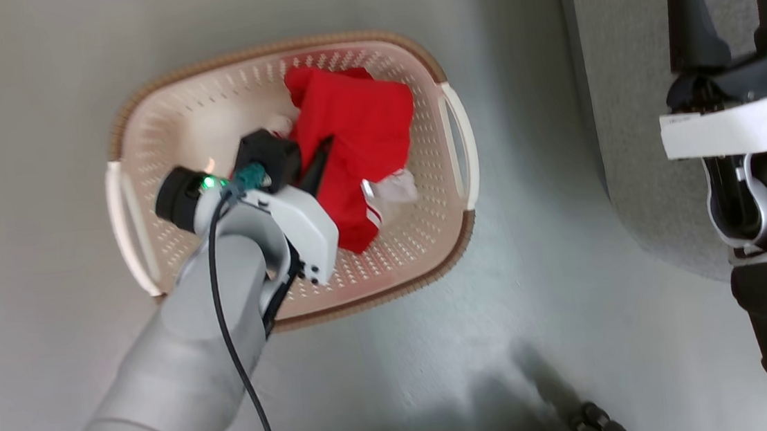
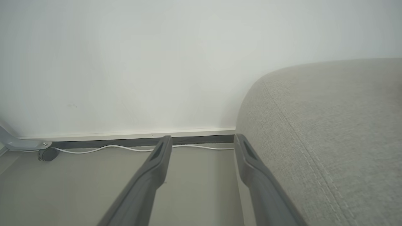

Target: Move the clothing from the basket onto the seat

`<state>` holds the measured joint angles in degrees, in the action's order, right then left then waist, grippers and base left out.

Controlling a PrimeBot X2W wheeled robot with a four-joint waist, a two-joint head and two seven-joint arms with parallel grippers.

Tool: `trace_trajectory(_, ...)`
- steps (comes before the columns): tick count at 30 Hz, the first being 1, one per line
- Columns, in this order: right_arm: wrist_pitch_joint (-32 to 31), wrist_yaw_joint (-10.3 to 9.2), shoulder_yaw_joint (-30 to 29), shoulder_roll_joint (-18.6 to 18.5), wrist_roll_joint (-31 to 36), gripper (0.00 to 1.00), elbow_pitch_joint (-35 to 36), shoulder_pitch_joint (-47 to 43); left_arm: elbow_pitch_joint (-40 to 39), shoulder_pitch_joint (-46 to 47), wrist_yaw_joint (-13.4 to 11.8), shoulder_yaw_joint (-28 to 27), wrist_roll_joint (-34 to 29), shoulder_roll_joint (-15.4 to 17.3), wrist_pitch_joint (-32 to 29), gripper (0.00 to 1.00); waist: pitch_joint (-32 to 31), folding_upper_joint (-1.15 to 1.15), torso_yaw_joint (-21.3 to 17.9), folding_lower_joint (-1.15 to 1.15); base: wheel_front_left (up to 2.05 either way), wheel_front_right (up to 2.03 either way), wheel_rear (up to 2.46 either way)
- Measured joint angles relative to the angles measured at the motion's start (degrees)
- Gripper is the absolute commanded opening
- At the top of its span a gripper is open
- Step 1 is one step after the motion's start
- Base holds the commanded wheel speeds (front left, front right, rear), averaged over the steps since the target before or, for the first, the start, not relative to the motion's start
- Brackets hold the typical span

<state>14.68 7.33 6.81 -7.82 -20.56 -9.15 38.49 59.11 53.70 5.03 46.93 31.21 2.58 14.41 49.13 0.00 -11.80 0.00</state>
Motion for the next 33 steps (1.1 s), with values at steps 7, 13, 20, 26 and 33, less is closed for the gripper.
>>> trace_trajectory(7,0.0,0.0,0.19,-1.34,0.35,1.0,-2.63,-3.63,-6.71,-7.26,-0.04,-5.32,-2.82,-0.03,0.0,0.0,-7.64,0.0,2.45,0.0,0.0,0.0,0.0)
trace_trajectory(13,0.0,0.0,1.03,-1.44,0.41,1.0,-5.01,-6.78,-11.62,-13.83,-0.02,-11.29,-5.75,-0.11,0.0,0.0,-14.66,0.0,4.27,0.0,0.0,0.0,0.0)
trace_trajectory(20,-0.01,0.0,1.42,-1.35,0.44,1.0,-8.21,-11.46,-18.14,-22.78,0.04,-19.84,-9.27,-0.12,-0.01,0.0,-23.49,0.0,6.2,0.0,0.0,0.0,0.0)
trace_trajectory(26,-0.01,-0.01,1.59,-1.04,0.74,1.0,-10.34,-16.18,-24.36,-29.2,1.04,-25.59,-12.61,-0.07,-0.01,0.0,-30.81,0.0,7.88,0.0,0.0,0.0,0.0)
trace_trajectory(33,-0.01,-0.01,2.71,-0.69,1.27,1.0,-12.33,-20.68,-31.44,-33.82,1.6,-29.72,-15.29,-0.13,-0.01,0.0,-37.92,0.0,10.2,0.0,0.0,0.0,0.0)
